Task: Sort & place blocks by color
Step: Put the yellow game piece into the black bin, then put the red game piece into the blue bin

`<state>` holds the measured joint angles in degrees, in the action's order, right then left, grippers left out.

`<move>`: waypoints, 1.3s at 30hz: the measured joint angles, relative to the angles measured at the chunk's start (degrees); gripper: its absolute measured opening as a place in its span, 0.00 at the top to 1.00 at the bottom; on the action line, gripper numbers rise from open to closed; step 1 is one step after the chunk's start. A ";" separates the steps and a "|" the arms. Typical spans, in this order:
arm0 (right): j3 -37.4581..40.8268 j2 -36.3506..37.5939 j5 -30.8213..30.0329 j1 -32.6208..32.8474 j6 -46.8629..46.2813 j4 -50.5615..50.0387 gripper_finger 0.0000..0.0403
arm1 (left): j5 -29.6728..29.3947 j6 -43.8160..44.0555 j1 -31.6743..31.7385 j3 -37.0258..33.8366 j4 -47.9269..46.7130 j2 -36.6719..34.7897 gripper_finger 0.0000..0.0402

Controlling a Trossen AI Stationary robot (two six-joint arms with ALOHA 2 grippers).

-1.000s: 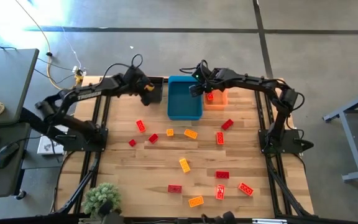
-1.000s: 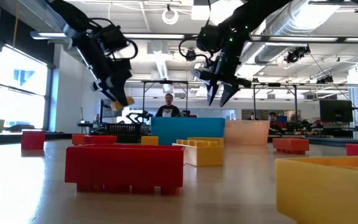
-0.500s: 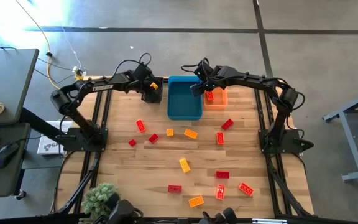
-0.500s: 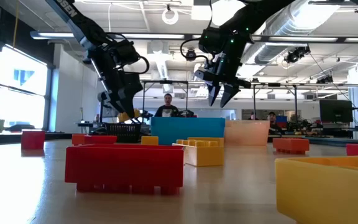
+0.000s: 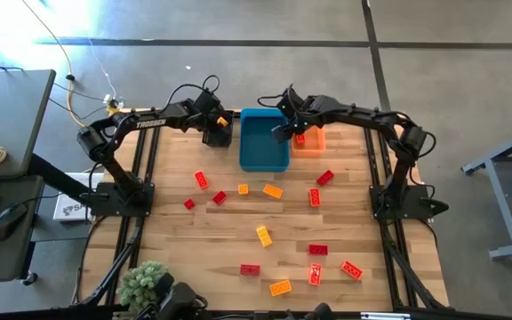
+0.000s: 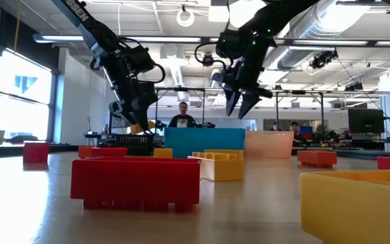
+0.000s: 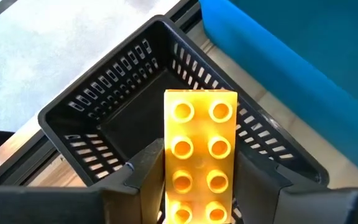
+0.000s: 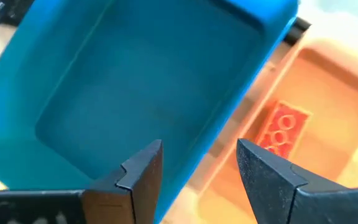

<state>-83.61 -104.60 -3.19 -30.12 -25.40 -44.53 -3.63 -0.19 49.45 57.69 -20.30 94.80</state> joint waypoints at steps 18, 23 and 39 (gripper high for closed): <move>0.00 8.08 -0.94 7.21 -6.89 -9.63 0.52 | 0.63 0.00 0.02 0.19 -0.41 -0.04 0.56; 0.00 11.58 -0.80 10.26 -12.62 -11.54 0.52 | 0.86 -2.20 -0.14 3.61 -4.79 -0.07 0.56; 0.20 12.68 -3.81 23.51 -32.01 -23.76 0.52 | 8.35 -7.09 -2.62 11.23 -13.72 -0.11 0.56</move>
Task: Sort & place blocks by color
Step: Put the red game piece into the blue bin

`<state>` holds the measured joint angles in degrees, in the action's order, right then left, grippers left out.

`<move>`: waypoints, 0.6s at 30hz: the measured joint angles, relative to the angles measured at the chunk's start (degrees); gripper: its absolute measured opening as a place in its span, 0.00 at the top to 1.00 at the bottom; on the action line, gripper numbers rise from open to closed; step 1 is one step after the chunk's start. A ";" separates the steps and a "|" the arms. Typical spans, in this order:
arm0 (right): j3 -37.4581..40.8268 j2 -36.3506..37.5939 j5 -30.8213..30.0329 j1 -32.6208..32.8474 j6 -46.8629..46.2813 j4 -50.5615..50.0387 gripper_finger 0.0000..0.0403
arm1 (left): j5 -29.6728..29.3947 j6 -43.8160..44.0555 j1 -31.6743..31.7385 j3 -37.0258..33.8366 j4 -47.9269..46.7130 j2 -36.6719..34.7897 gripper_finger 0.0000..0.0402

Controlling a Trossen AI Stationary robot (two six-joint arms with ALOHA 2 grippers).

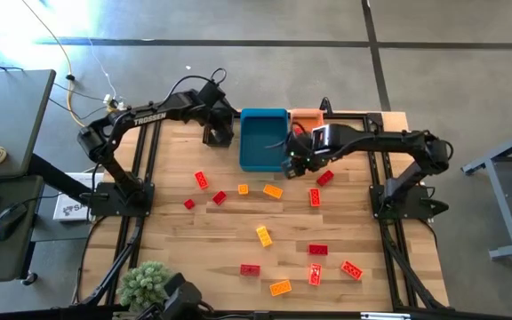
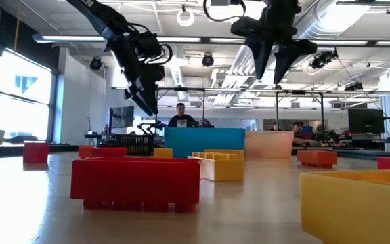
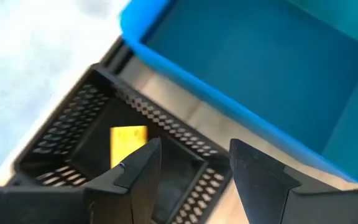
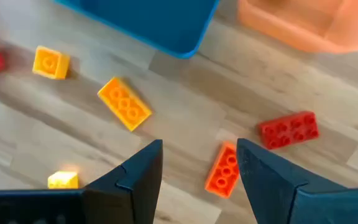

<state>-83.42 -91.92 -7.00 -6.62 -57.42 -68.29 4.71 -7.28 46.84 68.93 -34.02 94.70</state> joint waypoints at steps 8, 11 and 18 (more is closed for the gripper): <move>0.00 0.07 4.84 6.75 -0.66 0.02 0.52 | 0.02 -1.96 -3.35 0.00 -3.58 0.00 0.56; 0.00 0.07 7.64 8.98 0.85 0.04 0.52 | 0.02 -1.94 -4.87 0.00 -4.39 0.00 0.56; 0.00 0.07 9.06 14.18 2.29 0.04 0.52 | 0.02 0.66 -9.36 0.00 -4.80 0.00 0.56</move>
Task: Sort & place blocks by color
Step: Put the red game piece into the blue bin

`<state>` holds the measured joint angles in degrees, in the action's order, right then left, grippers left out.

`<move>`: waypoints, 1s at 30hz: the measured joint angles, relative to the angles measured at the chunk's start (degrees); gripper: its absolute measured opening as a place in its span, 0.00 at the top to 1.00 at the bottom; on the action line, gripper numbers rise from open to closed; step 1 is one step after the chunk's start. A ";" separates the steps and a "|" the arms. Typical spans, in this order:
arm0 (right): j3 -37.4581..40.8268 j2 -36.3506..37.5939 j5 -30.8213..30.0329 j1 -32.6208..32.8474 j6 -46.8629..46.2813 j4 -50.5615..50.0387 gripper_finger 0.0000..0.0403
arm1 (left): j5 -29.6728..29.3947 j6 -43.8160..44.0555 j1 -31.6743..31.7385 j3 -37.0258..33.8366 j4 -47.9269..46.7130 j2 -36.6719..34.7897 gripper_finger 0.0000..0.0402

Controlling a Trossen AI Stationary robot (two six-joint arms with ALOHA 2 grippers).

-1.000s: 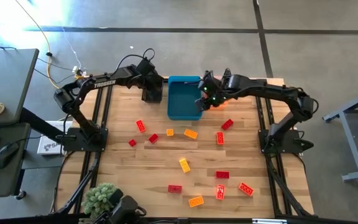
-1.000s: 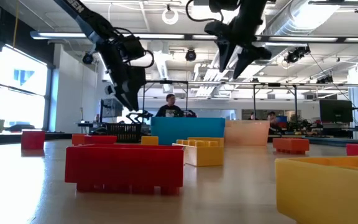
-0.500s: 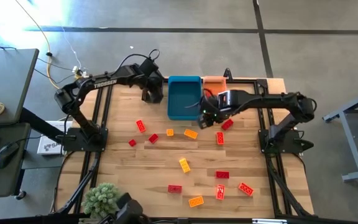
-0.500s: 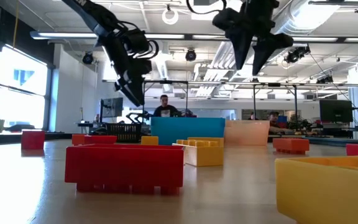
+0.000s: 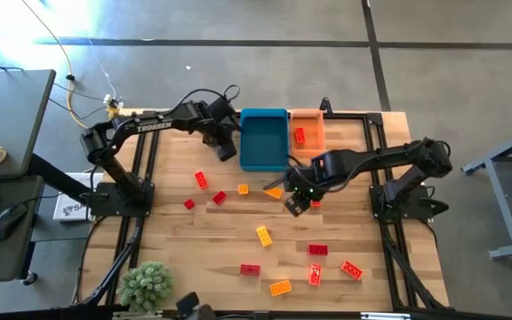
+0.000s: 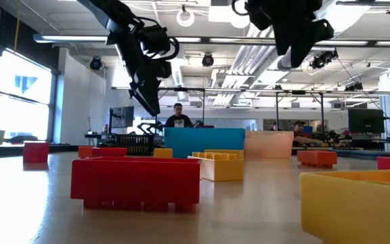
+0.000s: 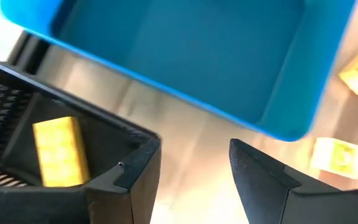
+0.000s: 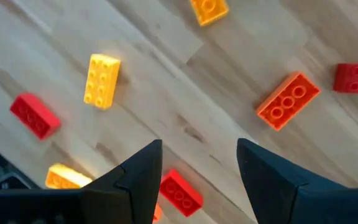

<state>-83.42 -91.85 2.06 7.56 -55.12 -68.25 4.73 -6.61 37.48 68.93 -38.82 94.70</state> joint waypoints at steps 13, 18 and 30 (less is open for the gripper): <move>0.00 0.00 -1.64 10.94 7.57 -1.36 0.48 | 0.00 13.42 -10.85 0.00 -3.89 0.00 0.55; 0.00 0.00 -3.92 16.42 9.39 -1.38 0.48 | 0.02 19.16 -15.54 0.00 -3.87 0.00 0.55; -0.09 -3.34 -8.67 25.95 21.18 -0.86 0.48 | -0.17 29.58 -26.15 0.00 -3.88 0.00 0.56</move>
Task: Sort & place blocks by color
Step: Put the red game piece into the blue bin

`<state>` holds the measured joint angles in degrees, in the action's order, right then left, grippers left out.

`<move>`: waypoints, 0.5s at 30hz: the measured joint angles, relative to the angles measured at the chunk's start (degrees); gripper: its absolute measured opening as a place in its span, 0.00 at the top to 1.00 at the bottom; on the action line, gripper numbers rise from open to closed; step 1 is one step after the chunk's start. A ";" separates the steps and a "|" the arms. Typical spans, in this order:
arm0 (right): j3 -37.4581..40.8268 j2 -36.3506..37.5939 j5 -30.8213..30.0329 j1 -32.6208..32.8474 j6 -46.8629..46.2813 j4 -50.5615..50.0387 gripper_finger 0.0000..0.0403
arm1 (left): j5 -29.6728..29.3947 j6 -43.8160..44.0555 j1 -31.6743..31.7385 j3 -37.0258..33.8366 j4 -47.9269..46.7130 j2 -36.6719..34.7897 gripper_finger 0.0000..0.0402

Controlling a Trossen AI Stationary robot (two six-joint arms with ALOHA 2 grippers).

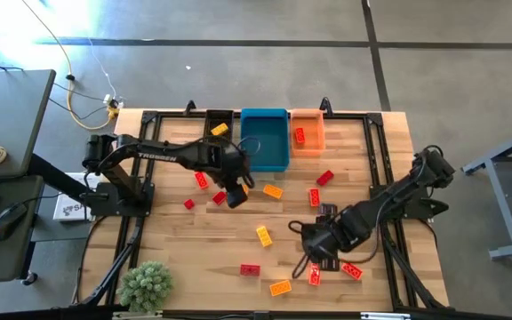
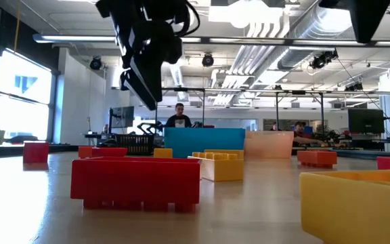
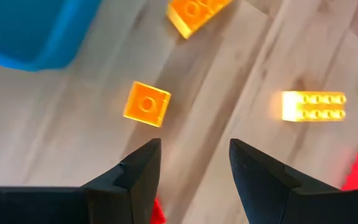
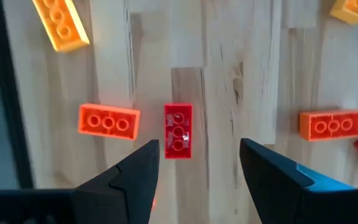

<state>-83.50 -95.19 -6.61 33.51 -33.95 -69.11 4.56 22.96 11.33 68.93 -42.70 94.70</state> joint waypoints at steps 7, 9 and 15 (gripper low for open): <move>0.02 -4.53 -2.77 3.27 2.48 0.95 0.48 | -0.62 1.09 -2.78 0.00 0.03 0.00 0.56; 0.02 -5.85 -3.51 3.88 2.46 0.99 0.48 | -0.68 1.09 -3.12 0.00 0.05 0.00 0.56; 0.02 -9.90 -3.73 4.31 1.66 3.68 0.48 | -0.73 1.05 -3.30 0.00 0.05 0.00 0.56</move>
<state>-83.48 -105.09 -10.34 37.82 -32.29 -65.43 3.84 24.02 8.03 68.93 -42.65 94.70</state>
